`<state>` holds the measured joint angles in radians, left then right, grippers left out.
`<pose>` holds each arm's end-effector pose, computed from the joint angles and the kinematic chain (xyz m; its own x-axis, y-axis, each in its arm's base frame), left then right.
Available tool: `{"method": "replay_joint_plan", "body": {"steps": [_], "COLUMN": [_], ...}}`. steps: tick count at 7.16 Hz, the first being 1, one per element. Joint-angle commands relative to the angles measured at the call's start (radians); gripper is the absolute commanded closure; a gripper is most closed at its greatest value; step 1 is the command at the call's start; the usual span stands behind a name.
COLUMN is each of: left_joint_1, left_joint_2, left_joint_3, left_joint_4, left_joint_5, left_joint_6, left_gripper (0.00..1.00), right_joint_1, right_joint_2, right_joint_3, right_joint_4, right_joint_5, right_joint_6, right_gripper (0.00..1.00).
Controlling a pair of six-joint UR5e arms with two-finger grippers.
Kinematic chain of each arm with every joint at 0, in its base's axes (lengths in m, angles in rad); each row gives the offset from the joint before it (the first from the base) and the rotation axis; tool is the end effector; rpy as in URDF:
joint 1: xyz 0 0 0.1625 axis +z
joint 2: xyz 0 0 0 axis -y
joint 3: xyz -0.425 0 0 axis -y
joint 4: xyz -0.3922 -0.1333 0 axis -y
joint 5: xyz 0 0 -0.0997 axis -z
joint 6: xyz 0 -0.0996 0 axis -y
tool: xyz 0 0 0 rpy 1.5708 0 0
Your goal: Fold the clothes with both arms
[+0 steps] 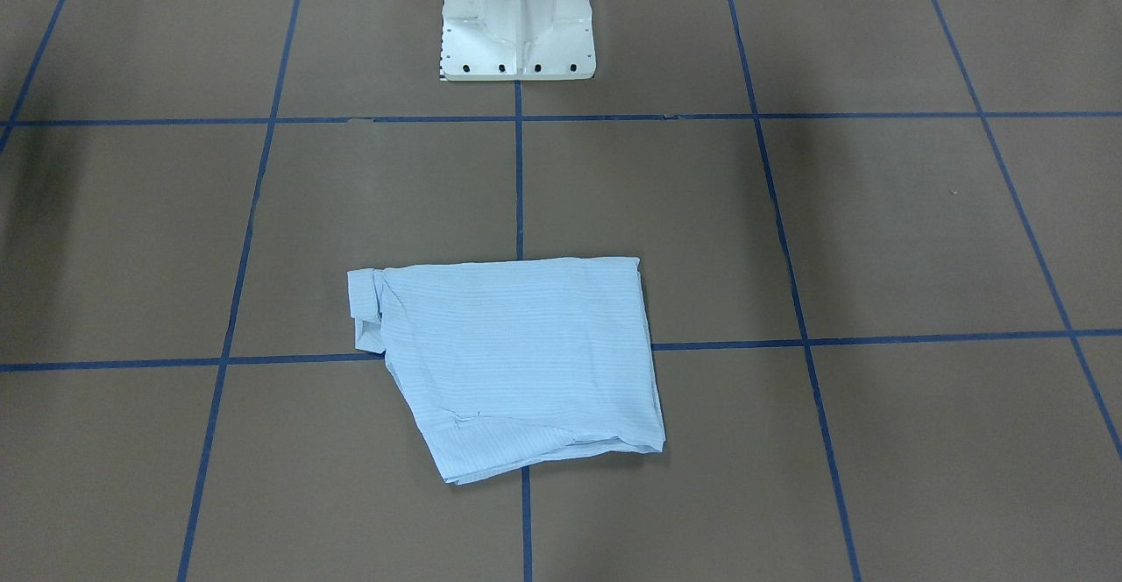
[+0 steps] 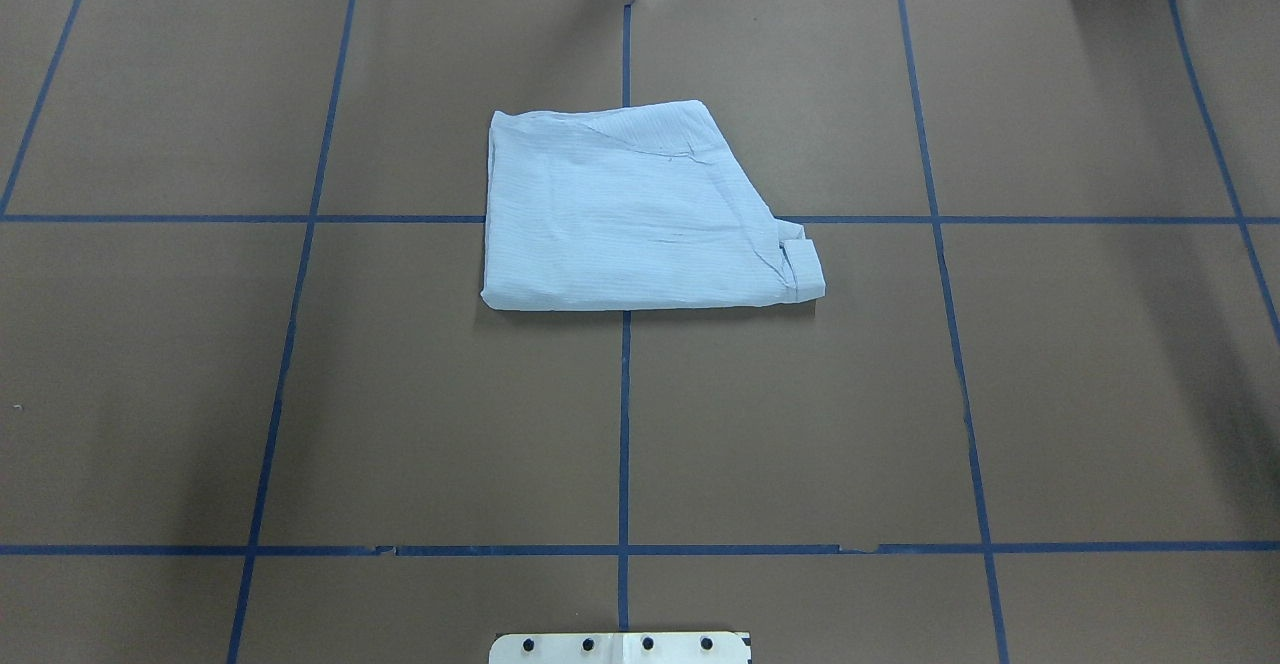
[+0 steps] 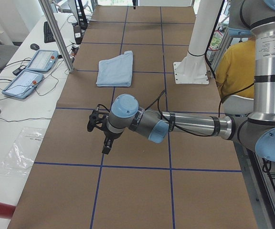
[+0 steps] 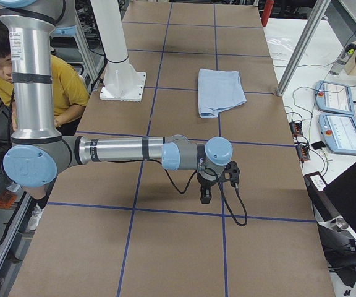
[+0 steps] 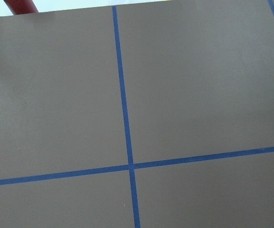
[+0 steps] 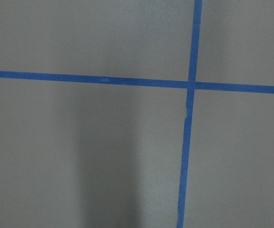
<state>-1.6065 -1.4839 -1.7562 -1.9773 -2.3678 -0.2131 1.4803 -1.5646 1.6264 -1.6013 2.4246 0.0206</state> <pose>-0.0790 -0.4718 0.5600 0.6881 0.1287 -0.7141 0.1809 0.9227 0.3405 0.0132 -0.4990 0.6256 0.6540 -0.0624 0.7539 0.0769 0.9969 0.0158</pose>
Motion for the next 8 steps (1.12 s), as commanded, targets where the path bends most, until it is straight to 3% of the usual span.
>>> {"method": "replay_joint_plan", "body": {"steps": [1,2,3,4,6,8], "left_joint_1": [0.006,0.005,0.006,0.007,0.017,0.019], "left_joint_2": [0.016,0.01,0.002,0.004,-0.033,-0.033], "left_joint_3": [-0.002,-0.003,0.033,0.02,0.067,0.07], "left_joint_4": [-0.012,-0.009,-0.018,-0.028,-0.028,-0.031], "left_joint_5": [0.005,0.006,0.001,0.002,-0.007,-0.002], "left_joint_6": [0.011,0.008,0.011,0.008,-0.002,-0.005], "left_gripper": [0.0,0.0,0.0,0.0,0.0,0.0], "right_joint_1": [0.0,0.0,0.0,0.0,-0.001,-0.003], "right_joint_2": [0.005,0.009,-0.008,-0.012,0.02,0.017], "right_joint_3": [-0.016,-0.064,0.002,-0.002,-0.059,-0.062], "right_joint_4": [0.067,0.072,0.069,0.069,0.073,0.075], "right_joint_5": [0.004,0.016,0.086,0.091,0.082,0.015], "right_joint_6": [0.001,-0.002,0.001,0.001,-0.002,-0.005], "right_gripper": [0.0,0.0,0.0,0.0,0.0,0.0]}}
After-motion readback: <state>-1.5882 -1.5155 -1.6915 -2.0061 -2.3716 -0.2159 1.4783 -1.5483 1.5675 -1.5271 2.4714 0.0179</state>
